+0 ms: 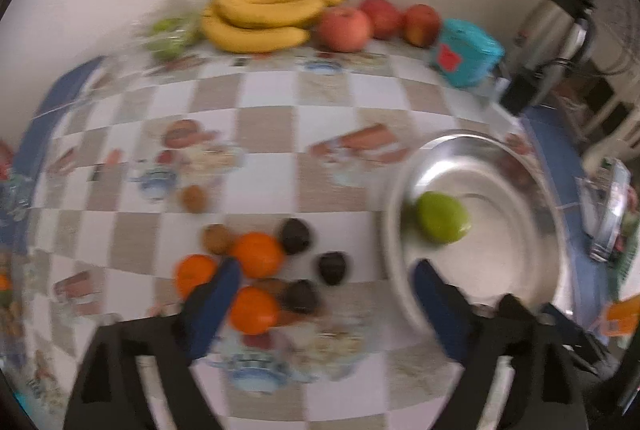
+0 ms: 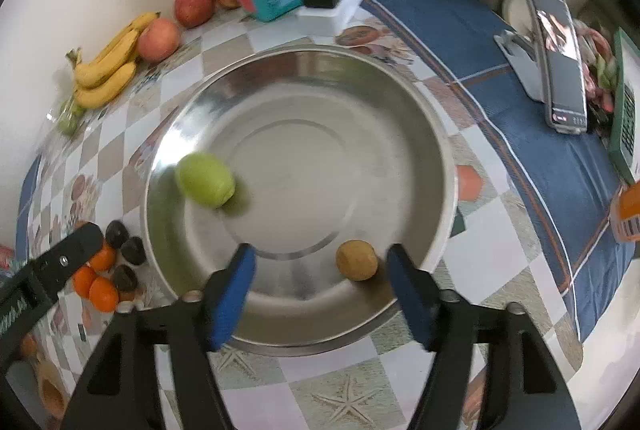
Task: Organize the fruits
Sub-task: 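Move both open tools back toward the fruit cluster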
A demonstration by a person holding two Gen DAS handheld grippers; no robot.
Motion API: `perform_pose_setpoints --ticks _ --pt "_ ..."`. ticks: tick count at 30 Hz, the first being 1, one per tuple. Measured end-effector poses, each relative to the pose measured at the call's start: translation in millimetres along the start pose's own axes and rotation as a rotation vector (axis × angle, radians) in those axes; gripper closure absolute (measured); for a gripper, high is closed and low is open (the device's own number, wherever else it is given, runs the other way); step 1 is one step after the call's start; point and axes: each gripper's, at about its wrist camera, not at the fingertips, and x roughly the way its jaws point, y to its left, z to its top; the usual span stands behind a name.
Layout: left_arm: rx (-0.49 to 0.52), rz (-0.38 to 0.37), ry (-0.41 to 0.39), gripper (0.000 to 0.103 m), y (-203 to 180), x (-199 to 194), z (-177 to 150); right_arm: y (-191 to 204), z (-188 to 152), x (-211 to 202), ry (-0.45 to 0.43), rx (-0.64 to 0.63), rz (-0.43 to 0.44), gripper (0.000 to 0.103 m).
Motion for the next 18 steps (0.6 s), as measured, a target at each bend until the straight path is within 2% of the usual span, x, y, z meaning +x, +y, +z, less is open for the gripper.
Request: perform_pose_setpoints --ticks 1,3,4,5,9,10,18 --pt "-0.007 0.019 -0.005 0.000 5 0 -1 3 -1 0 -0.002 -0.010 0.003 0.030" --pt "-0.030 0.056 -0.006 0.000 18 1 -3 8 -2 -1 -0.006 -0.025 0.012 0.028" --pt "-0.042 0.065 -0.004 0.000 24 1 -5 9 -2 -1 -0.007 -0.028 0.015 0.021" --pt "-0.055 0.073 0.000 0.000 29 2 -6 10 -2 -1 -0.012 -0.034 0.017 0.018" --pt "-0.101 0.125 0.017 0.000 50 3 -13 15 -5 0 -0.014 -0.057 0.030 0.016" --pt "-0.104 0.138 0.019 0.000 54 3 -15 16 -6 0 -0.015 -0.062 0.033 0.010" --pt "-0.160 0.182 0.029 0.000 89 -2 -26 30 -13 -6 -0.055 -0.101 0.097 0.010"
